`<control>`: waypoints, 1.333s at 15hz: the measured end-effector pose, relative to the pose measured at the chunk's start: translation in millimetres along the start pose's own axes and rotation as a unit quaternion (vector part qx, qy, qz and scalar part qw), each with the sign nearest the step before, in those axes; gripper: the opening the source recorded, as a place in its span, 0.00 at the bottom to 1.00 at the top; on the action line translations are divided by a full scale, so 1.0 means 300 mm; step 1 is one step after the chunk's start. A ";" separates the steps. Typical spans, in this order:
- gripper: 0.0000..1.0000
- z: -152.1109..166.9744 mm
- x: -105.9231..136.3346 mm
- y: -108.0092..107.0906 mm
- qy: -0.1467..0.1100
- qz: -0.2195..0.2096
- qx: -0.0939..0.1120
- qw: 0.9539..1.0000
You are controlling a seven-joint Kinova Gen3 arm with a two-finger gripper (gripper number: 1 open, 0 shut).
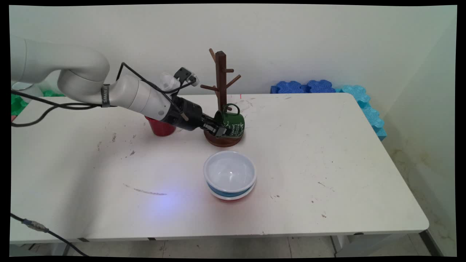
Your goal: Place the picked object on the table
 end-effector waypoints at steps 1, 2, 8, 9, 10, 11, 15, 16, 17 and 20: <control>0.00 -0.003 0.005 0.007 0.000 0.003 -0.003 1.000; 0.00 -0.007 0.009 0.013 0.000 0.005 -0.005 1.000; 0.00 -0.037 0.031 0.060 0.001 0.017 -0.023 1.000; 0.00 -0.041 0.033 0.065 0.001 0.018 -0.025 1.000; 0.00 -0.047 0.036 0.074 0.001 0.019 -0.027 0.999; 0.00 -0.055 0.039 0.084 0.001 0.021 -0.030 0.999; 0.00 -0.091 0.053 0.111 0.000 0.028 -0.032 0.999; 0.00 -0.102 0.055 0.115 0.000 0.029 -0.031 0.999; 0.00 -0.113 0.058 0.119 -0.001 0.032 -0.030 0.999; 0.00 -0.165 0.069 0.131 -0.005 0.043 -0.025 0.999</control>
